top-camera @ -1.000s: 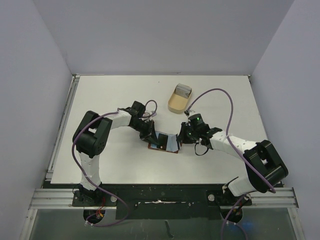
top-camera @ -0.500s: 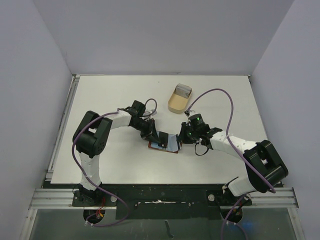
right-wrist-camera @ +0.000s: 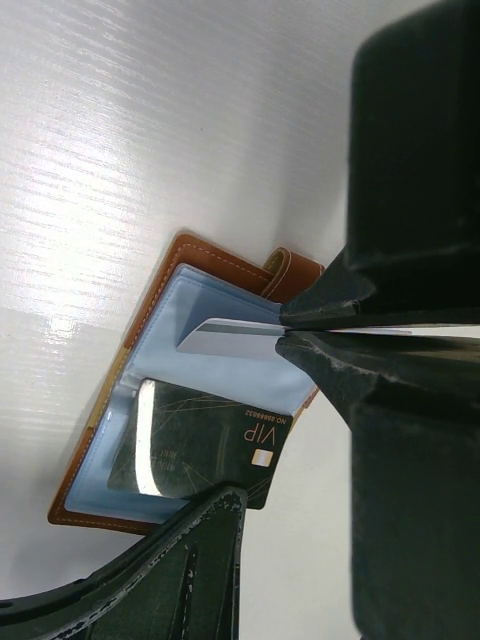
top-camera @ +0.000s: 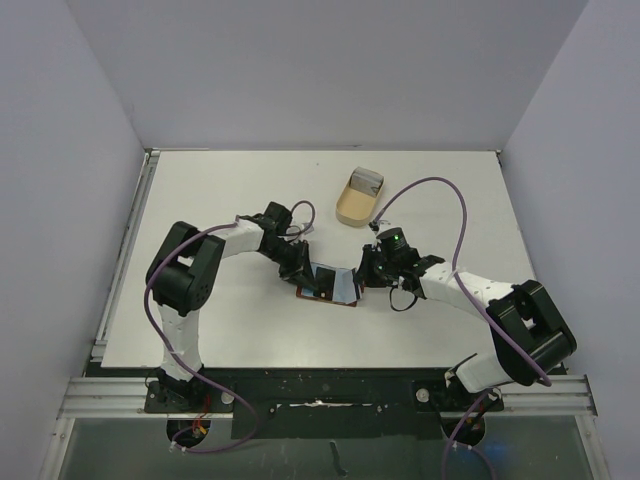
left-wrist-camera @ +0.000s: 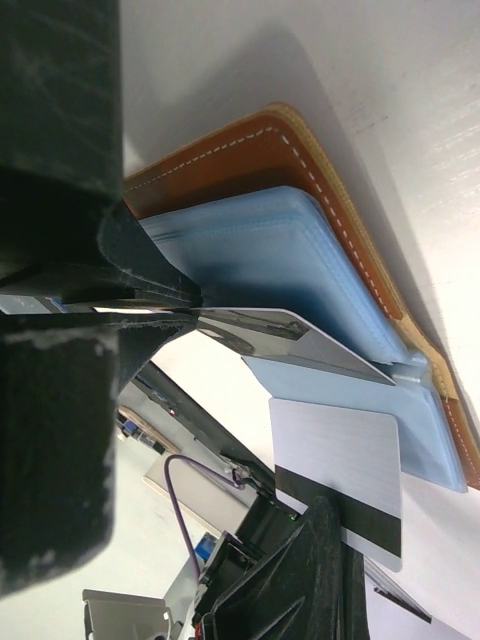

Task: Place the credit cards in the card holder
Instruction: Insert the credit card into the card holder.

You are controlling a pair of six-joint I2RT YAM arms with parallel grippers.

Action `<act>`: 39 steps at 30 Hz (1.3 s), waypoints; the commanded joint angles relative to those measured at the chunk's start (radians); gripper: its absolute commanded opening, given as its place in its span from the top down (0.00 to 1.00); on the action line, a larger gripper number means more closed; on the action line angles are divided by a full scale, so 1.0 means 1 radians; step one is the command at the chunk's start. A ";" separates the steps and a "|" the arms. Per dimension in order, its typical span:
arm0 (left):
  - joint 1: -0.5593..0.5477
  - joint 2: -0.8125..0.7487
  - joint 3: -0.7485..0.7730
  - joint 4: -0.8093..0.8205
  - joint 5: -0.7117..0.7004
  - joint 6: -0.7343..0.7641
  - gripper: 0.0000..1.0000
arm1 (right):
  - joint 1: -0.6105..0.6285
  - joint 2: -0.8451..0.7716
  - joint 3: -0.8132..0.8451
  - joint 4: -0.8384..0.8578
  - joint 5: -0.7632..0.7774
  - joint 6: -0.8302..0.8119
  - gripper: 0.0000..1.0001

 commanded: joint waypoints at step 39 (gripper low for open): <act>-0.035 0.031 0.040 0.020 -0.037 -0.034 1.00 | -0.051 -0.046 0.184 -0.333 0.230 -0.034 1.00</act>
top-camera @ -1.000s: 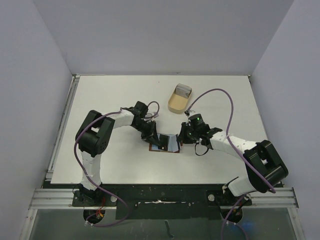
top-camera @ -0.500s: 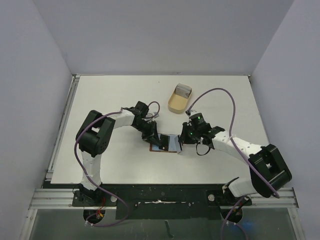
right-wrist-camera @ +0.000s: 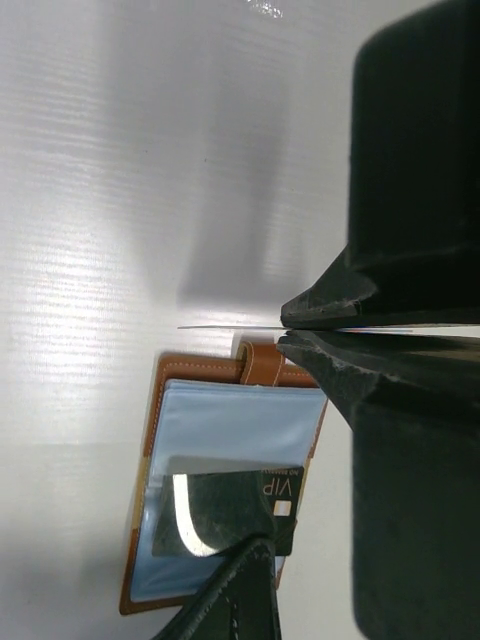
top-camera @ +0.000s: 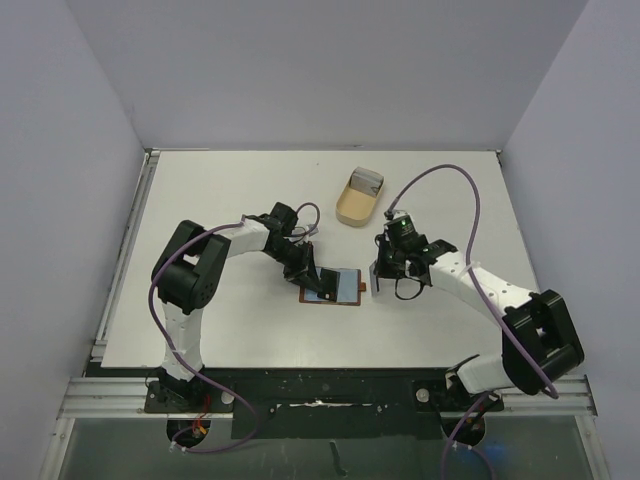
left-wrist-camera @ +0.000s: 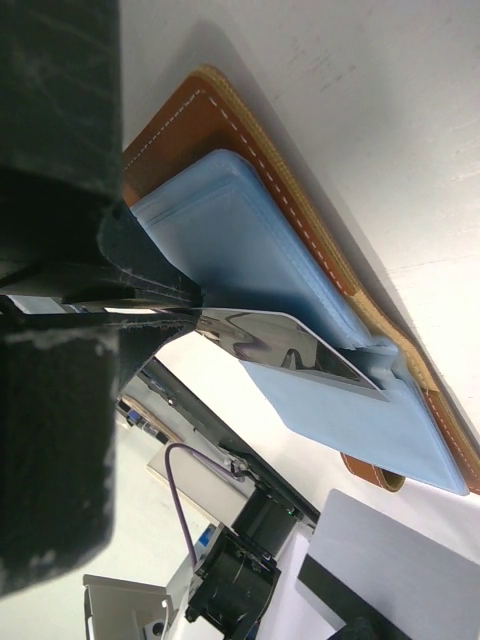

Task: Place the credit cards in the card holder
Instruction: Insert the credit card into the card holder.

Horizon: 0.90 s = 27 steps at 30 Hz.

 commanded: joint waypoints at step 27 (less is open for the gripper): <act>-0.066 -0.115 -0.158 0.214 -0.065 -0.103 1.00 | 0.154 0.050 -0.041 0.034 0.029 0.121 1.00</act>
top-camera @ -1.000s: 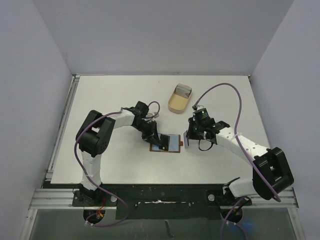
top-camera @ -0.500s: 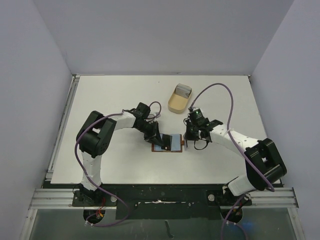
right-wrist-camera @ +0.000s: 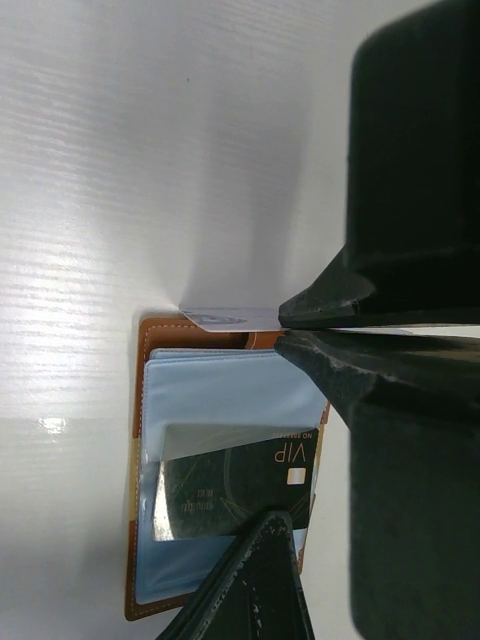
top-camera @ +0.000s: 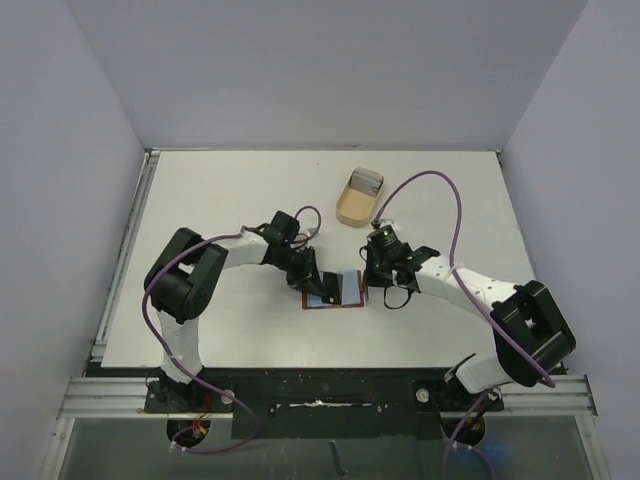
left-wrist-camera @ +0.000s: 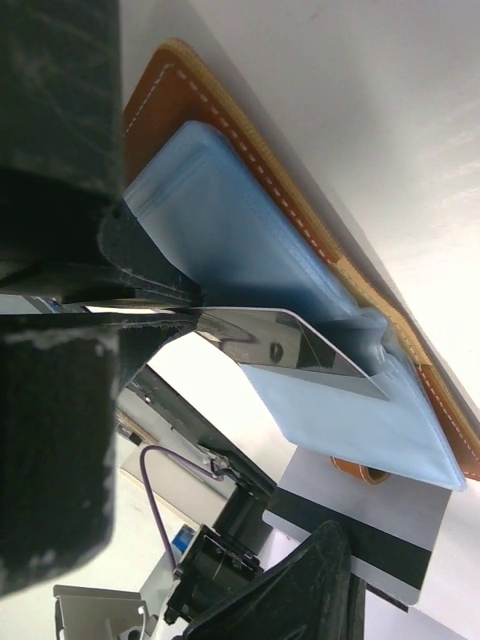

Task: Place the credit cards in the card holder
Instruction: Insert the credit card into the card holder.

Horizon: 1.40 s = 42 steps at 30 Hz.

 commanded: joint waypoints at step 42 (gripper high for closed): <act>-0.007 -0.207 -0.189 0.051 -0.056 -0.005 1.00 | 0.148 -0.085 -0.117 -0.027 0.026 0.116 1.00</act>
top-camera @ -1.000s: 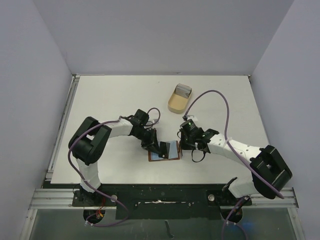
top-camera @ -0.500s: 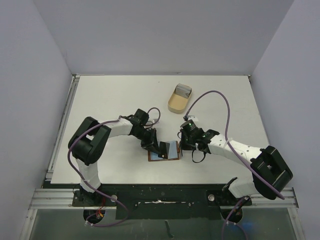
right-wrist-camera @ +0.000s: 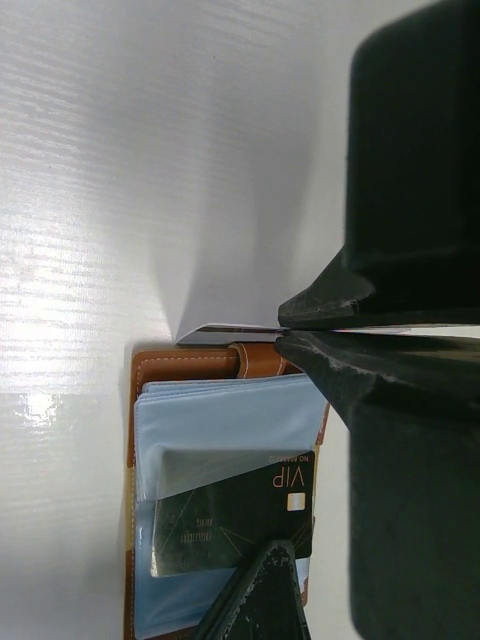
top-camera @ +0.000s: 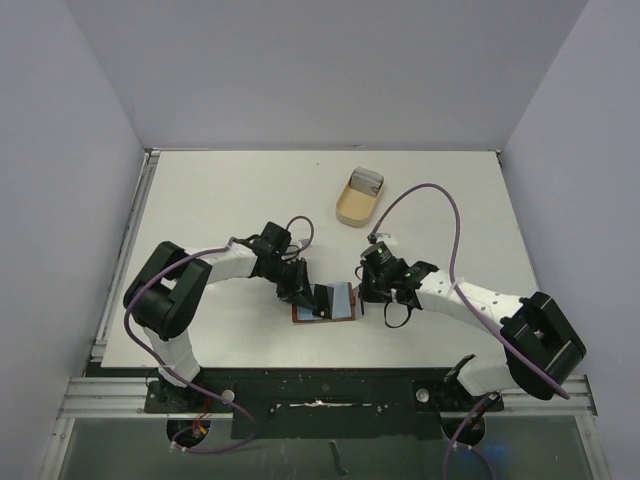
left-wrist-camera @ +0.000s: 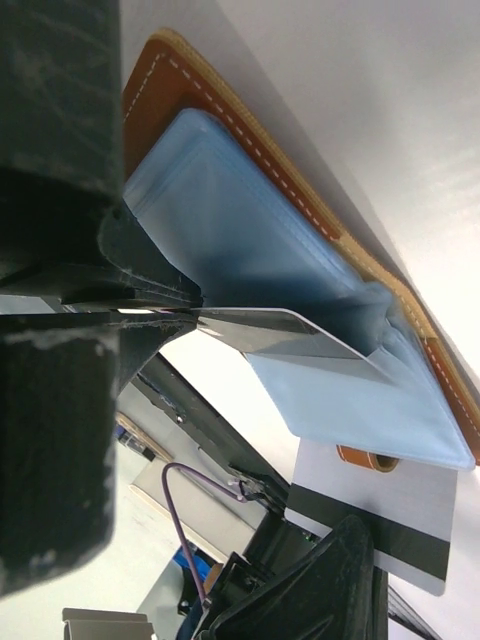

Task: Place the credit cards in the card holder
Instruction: Insert the credit card into the card holder.

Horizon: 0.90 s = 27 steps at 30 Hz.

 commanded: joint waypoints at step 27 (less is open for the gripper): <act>-0.016 -0.164 -0.181 0.289 -0.063 -0.091 1.00 | 0.171 0.033 0.004 -0.023 0.022 0.086 1.00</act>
